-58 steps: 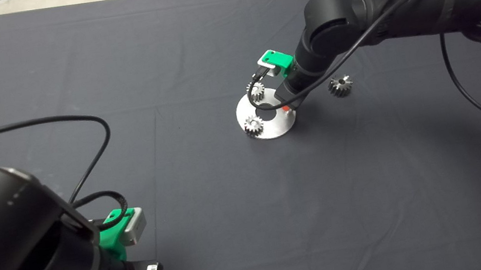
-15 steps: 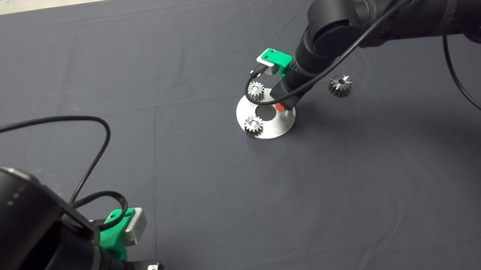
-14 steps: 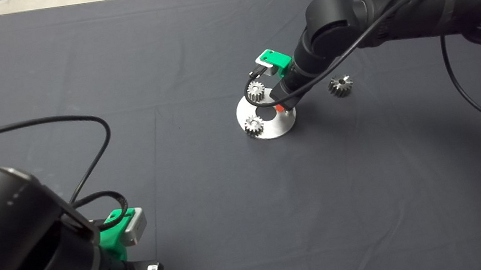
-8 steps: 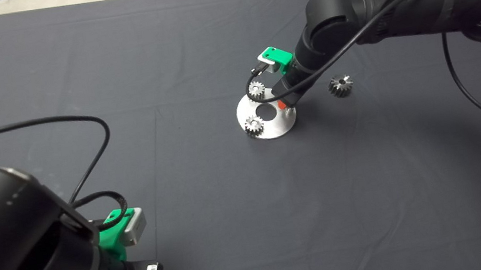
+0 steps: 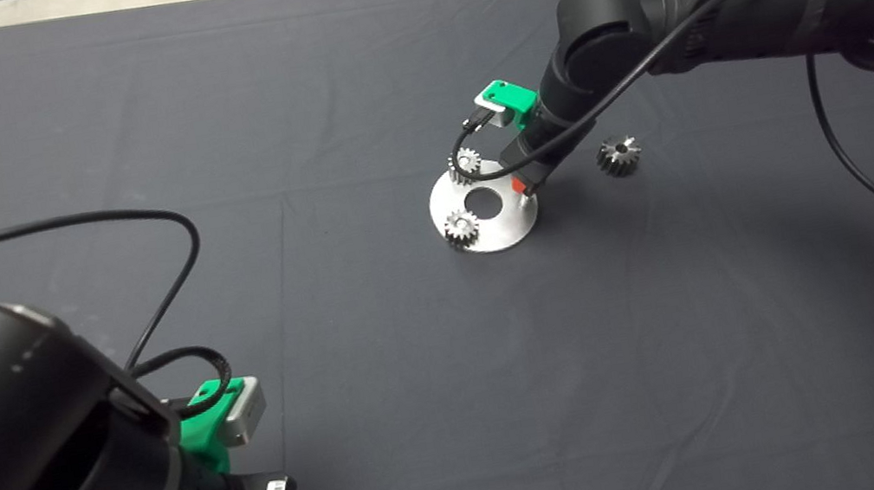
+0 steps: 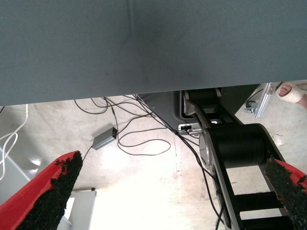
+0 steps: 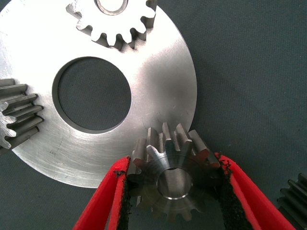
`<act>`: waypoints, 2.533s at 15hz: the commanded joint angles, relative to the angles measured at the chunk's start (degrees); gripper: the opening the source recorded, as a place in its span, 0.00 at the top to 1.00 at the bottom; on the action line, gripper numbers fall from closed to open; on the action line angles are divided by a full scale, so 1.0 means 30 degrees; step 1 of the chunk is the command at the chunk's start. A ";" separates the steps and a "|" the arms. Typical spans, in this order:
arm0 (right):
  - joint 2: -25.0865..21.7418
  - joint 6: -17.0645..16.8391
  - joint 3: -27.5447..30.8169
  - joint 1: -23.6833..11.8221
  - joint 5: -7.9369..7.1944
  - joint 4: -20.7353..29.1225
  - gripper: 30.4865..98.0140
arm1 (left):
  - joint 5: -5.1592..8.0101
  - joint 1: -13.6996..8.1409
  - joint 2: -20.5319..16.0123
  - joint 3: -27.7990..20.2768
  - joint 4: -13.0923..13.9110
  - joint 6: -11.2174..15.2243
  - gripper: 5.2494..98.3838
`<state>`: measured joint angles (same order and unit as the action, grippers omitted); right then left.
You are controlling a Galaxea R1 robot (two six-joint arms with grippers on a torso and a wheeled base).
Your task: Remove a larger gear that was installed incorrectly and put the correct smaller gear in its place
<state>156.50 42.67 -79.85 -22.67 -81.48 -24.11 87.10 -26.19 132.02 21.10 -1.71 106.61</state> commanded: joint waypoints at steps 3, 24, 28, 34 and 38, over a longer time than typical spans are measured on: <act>-0.0295 -0.0131 0.0166 -0.0324 -0.0291 0.1620 0.85 | 0.0058 -0.0091 -0.0075 -0.0301 0.0364 0.0060 0.00; -0.0442 -0.0013 0.1196 -0.0378 0.0032 0.1972 0.85 | 0.0058 -0.0091 -0.0046 -0.0330 0.0364 0.0060 0.00; -0.0332 -0.0101 0.1162 -0.0324 0.0061 0.1942 0.85 | 0.0058 -0.0091 -0.0046 -0.0330 0.0364 0.0089 0.00; -0.0266 -0.0103 0.1018 -0.0353 0.1379 0.1884 0.85 | 0.0058 -0.0091 -0.0046 -0.0330 0.0364 0.0089 0.00; -0.0266 -0.0101 0.1016 -0.0441 0.1467 0.1884 0.85 | 0.0058 -0.0091 -0.0046 -0.0330 0.0364 0.0060 0.00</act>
<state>155.43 42.47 -76.90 -22.40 -77.51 -19.70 87.10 -26.19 132.02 21.10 -1.71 106.62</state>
